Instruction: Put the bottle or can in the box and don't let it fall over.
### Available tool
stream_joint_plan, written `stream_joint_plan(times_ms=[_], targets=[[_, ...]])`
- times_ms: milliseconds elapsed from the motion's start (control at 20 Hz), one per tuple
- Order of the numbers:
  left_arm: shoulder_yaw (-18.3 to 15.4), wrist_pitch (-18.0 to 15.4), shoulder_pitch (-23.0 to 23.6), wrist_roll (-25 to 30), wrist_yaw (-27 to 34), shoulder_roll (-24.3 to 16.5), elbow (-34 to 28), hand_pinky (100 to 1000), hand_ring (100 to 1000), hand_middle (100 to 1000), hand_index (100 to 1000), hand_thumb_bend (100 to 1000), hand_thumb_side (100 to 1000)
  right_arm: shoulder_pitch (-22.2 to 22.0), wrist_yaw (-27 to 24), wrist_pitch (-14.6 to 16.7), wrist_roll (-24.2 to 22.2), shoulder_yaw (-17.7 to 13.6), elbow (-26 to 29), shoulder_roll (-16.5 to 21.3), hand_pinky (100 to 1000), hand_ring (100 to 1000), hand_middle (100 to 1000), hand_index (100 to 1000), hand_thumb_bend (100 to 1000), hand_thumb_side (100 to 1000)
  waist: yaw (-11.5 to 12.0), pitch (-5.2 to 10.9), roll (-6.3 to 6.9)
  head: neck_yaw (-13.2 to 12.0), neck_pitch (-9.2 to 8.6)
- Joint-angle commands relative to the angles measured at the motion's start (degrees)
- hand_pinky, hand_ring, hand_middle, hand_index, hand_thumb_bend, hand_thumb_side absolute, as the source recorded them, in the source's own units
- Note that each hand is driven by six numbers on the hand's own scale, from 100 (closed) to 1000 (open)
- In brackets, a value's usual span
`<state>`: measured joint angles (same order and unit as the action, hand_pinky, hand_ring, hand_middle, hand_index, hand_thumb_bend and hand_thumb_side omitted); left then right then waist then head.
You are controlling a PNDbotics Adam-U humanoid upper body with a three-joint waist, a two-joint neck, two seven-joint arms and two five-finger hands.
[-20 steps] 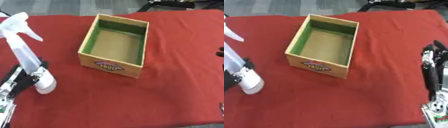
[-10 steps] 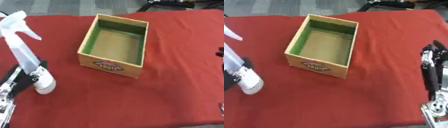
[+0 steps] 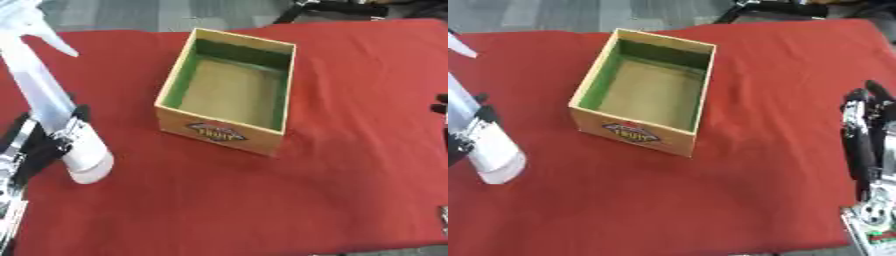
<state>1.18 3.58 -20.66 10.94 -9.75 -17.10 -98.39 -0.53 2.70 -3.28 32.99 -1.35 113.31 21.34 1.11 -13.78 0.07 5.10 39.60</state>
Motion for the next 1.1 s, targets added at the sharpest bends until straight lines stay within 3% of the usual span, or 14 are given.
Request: stream_joint_plan(times_ms=[50,400,1100], targets=[[-0.5,0.1,-2.4,-0.5,0.2,-1.3,-3.0,759,1000,463,112,100,672,0.2,-0.3,0.0,-0.1,-0.2,1.3,0.7,907,711,668,887,100,802,-0.1,0.92,0.04,0.1,-0.40],[0.7,1.0,-8.8,-1.0,1.8,-2.1,-4.0,747,1000,456,113,100,672,-0.2,-0.5,0.3,0.0,-0.4,1.3,0.9,907,712,669,887,100,797,-0.3,1.52,0.06,0.1,-0.02],[5.3,2.1,-19.1,-3.4,3.7,-0.7,1.1,737,1000,454,114,100,657,-0.7,-0.7,0.6,0.3,-0.8,1.3,1.0,907,713,671,887,100,792,-1.1,2.04,0.17,0.4,1.41]])
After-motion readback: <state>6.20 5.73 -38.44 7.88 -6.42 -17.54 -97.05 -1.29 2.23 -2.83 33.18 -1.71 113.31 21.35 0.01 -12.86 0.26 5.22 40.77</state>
